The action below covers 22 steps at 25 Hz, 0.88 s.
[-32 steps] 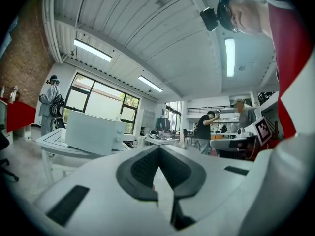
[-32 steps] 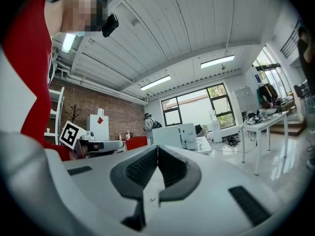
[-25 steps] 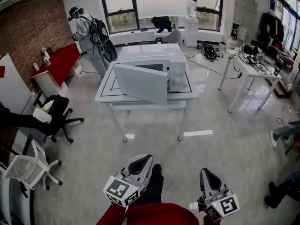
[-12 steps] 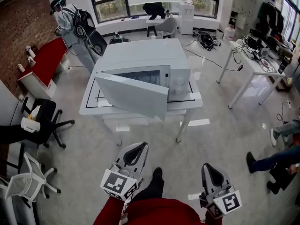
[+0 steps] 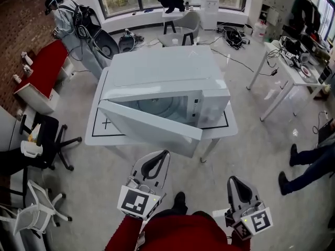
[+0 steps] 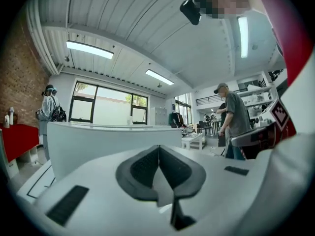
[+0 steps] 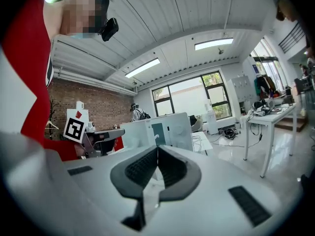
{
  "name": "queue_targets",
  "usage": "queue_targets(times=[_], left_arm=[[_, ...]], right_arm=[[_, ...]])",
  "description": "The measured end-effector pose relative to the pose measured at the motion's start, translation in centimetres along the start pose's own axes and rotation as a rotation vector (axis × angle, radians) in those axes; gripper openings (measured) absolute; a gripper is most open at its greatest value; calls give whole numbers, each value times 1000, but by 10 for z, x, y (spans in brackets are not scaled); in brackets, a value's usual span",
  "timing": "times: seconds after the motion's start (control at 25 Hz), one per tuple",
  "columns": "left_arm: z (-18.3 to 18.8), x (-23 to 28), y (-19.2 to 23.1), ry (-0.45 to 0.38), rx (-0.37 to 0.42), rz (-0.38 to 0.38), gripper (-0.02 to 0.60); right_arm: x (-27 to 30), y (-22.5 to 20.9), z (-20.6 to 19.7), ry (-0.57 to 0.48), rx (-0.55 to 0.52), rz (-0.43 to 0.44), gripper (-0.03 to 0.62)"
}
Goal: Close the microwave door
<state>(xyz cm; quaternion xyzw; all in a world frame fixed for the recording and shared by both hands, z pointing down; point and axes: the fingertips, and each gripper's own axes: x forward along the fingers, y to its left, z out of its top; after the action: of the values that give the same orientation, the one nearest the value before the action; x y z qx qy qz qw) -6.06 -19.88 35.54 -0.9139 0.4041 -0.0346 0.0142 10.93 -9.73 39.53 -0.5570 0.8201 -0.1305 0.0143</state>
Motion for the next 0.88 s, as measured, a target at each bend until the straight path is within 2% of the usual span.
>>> queue_targets(times=[0.12,0.24,0.32,0.4,0.44,0.48,0.56,0.68,0.88], left_arm=[[11,6,9,-43,6,18,11],[7,4,16,-20,25,39,16],[6,8,21,10,145,52,66],[-1,11,26,82,288,66,142],[-7,12,29,127,312,76,187],[-14,12,32,167,305,81,205],[-27,14,36,222,223,81,219],[-36,22,43,243,119,103,219],[-40,37,45,270,99,147,218]], right_arm=[[12,-1,2,12,-4,-3,14],[21,-1,-1,34,-6,4,14],[25,-5,0,41,-6,11,14],[29,-9,1,45,0,19,14],[31,-10,1,47,4,24,14],[33,-10,2,50,6,28,14],[38,-12,6,53,2,39,14],[46,-16,12,52,-7,52,14],[48,-22,13,61,3,57,14]])
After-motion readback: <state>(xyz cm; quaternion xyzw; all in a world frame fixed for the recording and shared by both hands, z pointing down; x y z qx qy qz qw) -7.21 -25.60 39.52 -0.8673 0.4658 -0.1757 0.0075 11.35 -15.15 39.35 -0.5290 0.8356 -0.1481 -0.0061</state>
